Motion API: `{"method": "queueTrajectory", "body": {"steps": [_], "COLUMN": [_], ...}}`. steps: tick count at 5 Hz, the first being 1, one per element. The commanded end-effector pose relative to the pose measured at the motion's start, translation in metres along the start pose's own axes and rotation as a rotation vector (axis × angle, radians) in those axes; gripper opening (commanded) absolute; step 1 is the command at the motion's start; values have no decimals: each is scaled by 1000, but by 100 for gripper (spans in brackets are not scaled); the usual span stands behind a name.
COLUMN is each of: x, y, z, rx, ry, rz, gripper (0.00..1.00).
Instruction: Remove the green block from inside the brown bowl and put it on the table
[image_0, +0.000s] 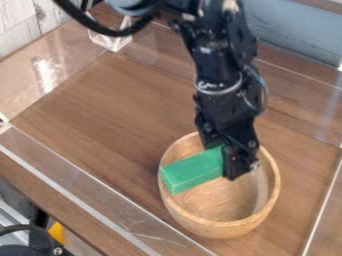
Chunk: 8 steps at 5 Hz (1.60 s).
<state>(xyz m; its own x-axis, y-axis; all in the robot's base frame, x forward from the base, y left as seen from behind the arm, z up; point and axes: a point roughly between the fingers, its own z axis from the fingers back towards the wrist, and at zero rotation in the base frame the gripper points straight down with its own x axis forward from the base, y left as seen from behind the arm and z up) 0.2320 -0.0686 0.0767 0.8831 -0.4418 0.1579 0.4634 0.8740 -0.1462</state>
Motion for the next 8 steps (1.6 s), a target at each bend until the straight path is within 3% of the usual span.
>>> {"method": "queueTrajectory", "body": {"steps": [1,3,5,7,8], "x": [-2,-48,-23,28,41], "y": [10,75,56,52,59], "z": [22,34,43,14,5], "rx": [41,71,110,143,168], "ry": [-55,-35,-50,-78,-91], "rz": [97,166,255,339,355], "gripper": [0,0,0,0,0]}}
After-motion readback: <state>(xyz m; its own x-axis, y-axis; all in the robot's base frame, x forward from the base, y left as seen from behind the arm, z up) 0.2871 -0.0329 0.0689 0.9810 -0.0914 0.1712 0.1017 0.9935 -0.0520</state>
